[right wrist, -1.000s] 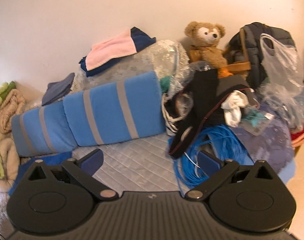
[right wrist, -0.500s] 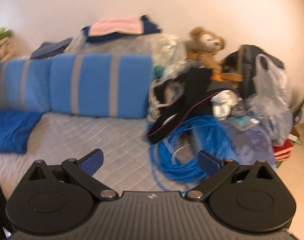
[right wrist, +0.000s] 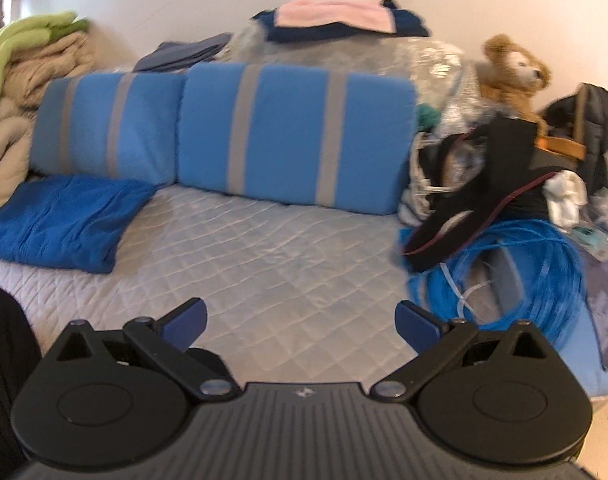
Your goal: Fold clothes
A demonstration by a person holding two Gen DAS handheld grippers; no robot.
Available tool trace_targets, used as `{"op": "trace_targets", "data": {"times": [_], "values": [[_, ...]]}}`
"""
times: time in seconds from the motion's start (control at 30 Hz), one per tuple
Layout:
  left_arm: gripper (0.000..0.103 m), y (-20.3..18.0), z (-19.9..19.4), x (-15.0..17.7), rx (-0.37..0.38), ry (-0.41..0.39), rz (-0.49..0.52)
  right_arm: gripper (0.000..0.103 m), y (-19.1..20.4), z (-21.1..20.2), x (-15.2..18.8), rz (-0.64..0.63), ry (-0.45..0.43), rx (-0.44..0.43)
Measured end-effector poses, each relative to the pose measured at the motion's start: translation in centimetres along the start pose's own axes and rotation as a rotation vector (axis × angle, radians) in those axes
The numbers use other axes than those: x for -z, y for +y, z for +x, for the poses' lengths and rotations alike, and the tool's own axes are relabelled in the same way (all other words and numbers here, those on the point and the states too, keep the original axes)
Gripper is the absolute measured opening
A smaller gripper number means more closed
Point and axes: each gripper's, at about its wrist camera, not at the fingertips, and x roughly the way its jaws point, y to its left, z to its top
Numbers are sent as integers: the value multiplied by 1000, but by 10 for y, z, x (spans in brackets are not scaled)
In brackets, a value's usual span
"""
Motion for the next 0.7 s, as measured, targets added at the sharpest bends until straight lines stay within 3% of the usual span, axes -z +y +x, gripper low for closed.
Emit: {"op": "trace_targets", "data": {"times": [0.7], "values": [[103, -29, 77, -15, -8, 46, -5, 103, 100, 90, -7, -108, 55, -166]]}}
